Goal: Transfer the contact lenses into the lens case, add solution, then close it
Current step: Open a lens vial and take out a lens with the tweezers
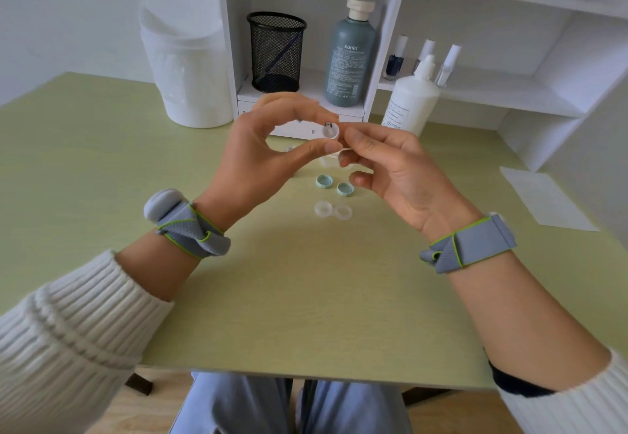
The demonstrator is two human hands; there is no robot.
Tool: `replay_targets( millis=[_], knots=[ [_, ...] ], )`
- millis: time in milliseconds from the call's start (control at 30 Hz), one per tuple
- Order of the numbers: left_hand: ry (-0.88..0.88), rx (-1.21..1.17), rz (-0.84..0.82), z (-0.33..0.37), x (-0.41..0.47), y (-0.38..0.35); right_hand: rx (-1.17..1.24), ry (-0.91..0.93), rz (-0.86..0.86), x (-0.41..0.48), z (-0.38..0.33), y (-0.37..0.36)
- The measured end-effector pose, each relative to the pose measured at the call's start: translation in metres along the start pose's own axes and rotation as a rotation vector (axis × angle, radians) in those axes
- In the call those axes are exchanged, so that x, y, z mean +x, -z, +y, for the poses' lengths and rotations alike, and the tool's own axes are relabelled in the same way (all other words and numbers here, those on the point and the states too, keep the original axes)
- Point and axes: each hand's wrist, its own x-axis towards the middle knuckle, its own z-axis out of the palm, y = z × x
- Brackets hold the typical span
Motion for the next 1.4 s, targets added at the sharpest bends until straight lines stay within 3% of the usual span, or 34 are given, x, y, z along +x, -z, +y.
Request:
replay_targets(
  millis=[167, 300, 433, 633, 767, 1400],
  knots=[
    [0.138, -0.027, -0.001, 0.000, 0.003, 0.003, -0.239, 0.149, 0.312, 0.006, 0.003, 0.008],
    [0.181, 0.004, 0.022, -0.003, 0.004, 0.006, -0.421, 0.155, 0.405, 0.010, 0.011, 0.013],
    [0.194, 0.054, 0.030, -0.005, 0.006, 0.008, -0.634, 0.175, 0.413, 0.017, 0.020, 0.018],
    [0.229, 0.081, 0.016, -0.009, 0.008, 0.007, -1.169, 0.335, 0.313, 0.037, 0.028, 0.019],
    [0.239, 0.074, 0.013, -0.008, 0.007, 0.007, -1.378, 0.285, 0.265, 0.052, 0.034, 0.016],
    [0.283, 0.075, -0.020, -0.008, 0.006, 0.004, -1.493, 0.151, 0.255, 0.059, 0.035, 0.014]
  ],
)
